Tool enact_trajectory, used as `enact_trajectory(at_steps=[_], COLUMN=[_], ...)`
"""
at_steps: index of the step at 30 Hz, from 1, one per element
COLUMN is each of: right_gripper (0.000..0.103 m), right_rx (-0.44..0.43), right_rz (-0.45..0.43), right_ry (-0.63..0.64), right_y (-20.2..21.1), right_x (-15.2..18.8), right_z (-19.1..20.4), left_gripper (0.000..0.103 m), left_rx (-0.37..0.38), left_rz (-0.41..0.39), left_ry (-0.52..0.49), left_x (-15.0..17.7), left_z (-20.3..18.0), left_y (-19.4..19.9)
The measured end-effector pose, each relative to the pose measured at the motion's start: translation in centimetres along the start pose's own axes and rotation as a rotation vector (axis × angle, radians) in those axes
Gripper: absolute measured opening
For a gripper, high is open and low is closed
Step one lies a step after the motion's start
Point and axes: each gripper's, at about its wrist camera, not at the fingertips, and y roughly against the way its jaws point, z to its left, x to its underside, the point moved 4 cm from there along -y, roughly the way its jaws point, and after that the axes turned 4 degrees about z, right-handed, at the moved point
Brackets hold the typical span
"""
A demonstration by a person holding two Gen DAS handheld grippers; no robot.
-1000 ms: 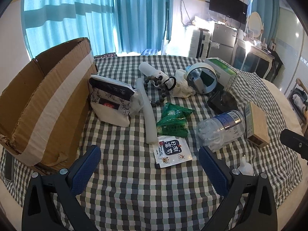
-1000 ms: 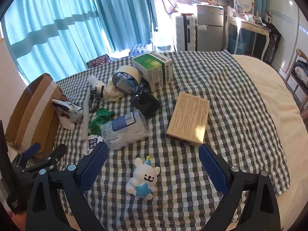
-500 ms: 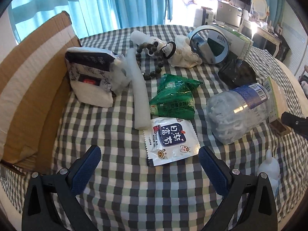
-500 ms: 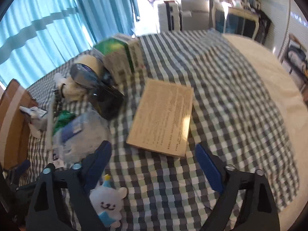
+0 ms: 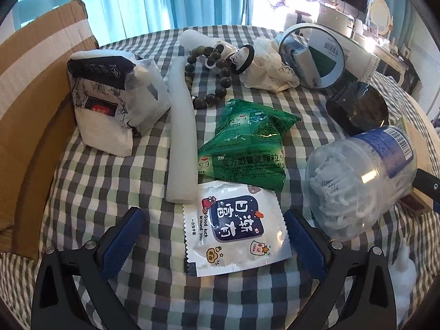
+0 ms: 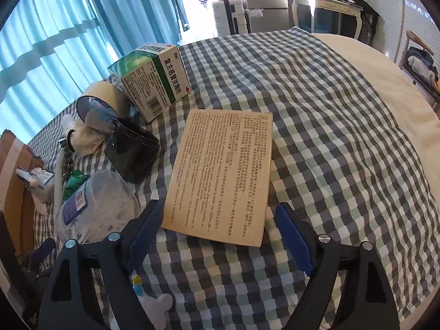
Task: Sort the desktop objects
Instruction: 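Grasp the white sachet with the left tool while the right tool grasps the tan box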
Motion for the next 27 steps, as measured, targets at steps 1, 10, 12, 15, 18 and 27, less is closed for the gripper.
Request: enact_trajectory(at_steps=[1,10,12,15,18,27], right_gripper=[0.084,0.087,0.087,0.086,0.076,0.075], right_rx=[-0.006,0.055,0.055,0.025,0.028,-0.029], right_rz=[0.006,0.045,0.051,0.055,0.057,0.050], right_ry=[-0.006,0.004,0.006,-0.003,0.001,-0.055], right_y=[-0.1,-1.5,-1.9,-1.8,-1.6,-0.2], right_x=[0.0,0.4,0.4,0.4,0.5,-0.2], right_z=[0.0,0.4,0.2,-0.2,-0.6,-1.7], left_gripper=[0.103,0.047,0.037,0.030,0.015,0.004], left_rx=[0.006,0.003,-0.002,0.007,0.020,0.057], left_rz=[0.007,-0.018,-0.033,-0.036,-0.032,-0.088], left_ry=[0.006,-0.063,-0.096,-0.111,-0.096,-0.022], left_x=[0.0,0.3,0.7,0.8,0.3,-1.2], left_z=[0.1,-0.4,-0.9,-1.0,-1.0,0.5], left_y=[-0.1,1.0,1.3,1.3,1.9,3.9])
